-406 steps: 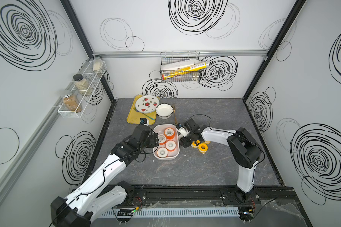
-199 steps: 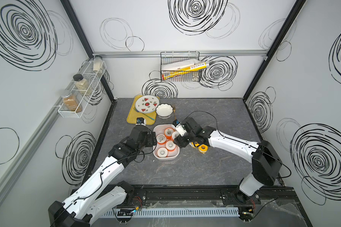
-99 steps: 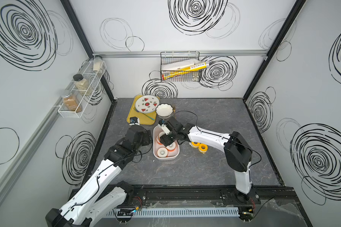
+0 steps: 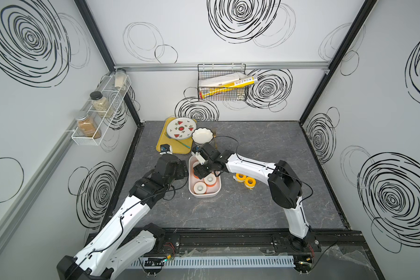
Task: Put the sealing tape into the storage box
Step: Place the sealing tape in the storage box.
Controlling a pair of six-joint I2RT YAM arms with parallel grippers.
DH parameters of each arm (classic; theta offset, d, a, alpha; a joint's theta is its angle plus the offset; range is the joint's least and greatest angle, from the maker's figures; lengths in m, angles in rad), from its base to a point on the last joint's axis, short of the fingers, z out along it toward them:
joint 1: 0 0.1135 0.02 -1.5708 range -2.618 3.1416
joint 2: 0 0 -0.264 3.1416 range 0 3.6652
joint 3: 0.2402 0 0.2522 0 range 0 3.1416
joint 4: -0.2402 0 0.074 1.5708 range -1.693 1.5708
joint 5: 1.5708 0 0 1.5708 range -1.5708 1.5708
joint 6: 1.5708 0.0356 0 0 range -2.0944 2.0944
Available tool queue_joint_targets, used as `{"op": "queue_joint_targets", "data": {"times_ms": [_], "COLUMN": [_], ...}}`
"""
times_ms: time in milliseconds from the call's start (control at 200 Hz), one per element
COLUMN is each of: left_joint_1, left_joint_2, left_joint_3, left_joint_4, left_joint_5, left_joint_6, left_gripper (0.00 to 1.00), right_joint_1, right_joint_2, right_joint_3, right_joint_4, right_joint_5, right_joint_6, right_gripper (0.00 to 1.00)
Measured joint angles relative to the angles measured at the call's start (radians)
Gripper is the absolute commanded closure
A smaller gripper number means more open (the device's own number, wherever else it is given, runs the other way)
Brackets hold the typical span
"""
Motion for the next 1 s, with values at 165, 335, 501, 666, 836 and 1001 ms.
{"op": "queue_joint_targets", "data": {"times_ms": [165, 335, 501, 666, 836, 1001], "left_joint_1": [0.000, 0.000, 0.000, 0.000, 0.000, 0.000], "left_joint_2": [0.000, 0.000, 0.002, 0.004, 0.005, 0.006], "left_joint_3": [0.000, 0.000, 0.000, 0.000, 0.000, 0.000], "left_joint_4": [0.000, 0.000, 0.000, 0.000, 0.000, 0.000], "left_joint_5": [0.000, 0.001, 0.003, 0.003, 0.003, 0.003], "left_joint_6": [0.000, 0.000, 0.000, 0.000, 0.000, 0.000], "left_gripper": [0.15, 0.15, 0.14, 0.15, 0.15, 0.15], "right_joint_1": [0.002, 0.004, 0.005, 0.005, 0.005, 0.005], "right_joint_2": [0.013, 0.020, 0.046, 0.075, 0.080, 0.080], "right_joint_3": [0.001, 0.002, 0.022, 0.047, 0.051, 0.054], "right_joint_4": [-0.008, -0.011, -0.014, -0.022, -0.027, -0.029], "right_joint_5": [-0.002, -0.007, 0.001, 0.037, 0.063, 0.073], "right_joint_6": [0.006, 0.009, 0.010, 0.010, 0.011, 0.014], "right_gripper": [0.36, 0.36, 0.37, 0.37, 0.37, 0.37]}}
